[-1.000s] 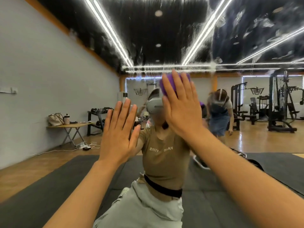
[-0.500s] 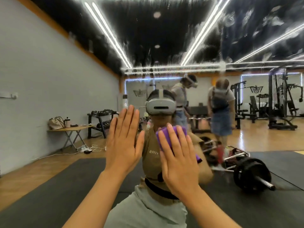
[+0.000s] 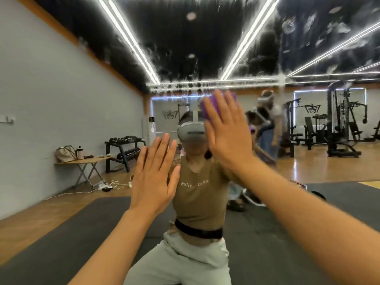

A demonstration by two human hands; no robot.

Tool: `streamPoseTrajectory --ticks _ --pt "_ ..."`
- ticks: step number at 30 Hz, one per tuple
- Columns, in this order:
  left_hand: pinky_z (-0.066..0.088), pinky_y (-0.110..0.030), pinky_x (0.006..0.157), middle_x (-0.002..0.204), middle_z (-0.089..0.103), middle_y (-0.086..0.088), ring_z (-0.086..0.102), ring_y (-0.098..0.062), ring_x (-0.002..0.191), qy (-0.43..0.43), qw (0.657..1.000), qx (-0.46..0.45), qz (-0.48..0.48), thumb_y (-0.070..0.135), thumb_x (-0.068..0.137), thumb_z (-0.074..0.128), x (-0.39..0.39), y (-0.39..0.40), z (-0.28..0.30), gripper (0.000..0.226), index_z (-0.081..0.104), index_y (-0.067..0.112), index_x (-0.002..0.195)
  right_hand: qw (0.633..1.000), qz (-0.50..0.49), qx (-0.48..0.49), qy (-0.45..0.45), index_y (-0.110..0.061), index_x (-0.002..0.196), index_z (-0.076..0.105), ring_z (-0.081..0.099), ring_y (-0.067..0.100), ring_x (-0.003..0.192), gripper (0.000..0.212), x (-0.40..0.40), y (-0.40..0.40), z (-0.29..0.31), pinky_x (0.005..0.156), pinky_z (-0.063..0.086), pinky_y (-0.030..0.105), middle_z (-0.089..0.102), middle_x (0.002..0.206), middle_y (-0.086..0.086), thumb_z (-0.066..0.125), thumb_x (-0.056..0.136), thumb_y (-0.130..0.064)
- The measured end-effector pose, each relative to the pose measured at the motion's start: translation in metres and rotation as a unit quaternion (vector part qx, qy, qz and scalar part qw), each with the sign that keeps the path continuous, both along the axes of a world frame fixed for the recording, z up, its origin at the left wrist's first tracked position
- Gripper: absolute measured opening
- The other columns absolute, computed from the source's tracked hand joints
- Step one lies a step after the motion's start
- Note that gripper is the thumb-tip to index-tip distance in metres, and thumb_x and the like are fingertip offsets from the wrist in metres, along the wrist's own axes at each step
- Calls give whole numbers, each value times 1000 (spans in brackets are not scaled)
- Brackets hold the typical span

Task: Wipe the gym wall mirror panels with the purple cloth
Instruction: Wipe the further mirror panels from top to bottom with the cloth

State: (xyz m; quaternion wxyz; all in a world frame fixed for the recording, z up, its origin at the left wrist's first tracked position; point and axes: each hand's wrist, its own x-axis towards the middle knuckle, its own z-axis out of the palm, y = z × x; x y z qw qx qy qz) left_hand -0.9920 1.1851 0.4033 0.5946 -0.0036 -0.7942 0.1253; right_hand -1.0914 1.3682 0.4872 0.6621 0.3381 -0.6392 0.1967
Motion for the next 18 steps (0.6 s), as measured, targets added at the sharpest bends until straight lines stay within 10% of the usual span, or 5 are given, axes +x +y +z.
streamPoseTrajectory --ticks 6,18 --pt "8 -43 125 168 15 -6 9 -19 156 -3 1000 -8 0 40 103 32 10 -18 -4 64 19 15 160 998 9 -48 -30 -16 160 24 15 31 155 54 5 -4 49 126 1 38 22 166 12 33 108 -29" --pt "0 -39 126 169 9 -4 4 -18 156 -2 999 32 -5 40 102 33 14 -26 -16 68 12 16 161 996 -27 87 -15 -19 159 25 16 32 155 51 8 6 -170 126 13 47 20 166 8 30 110 -33"
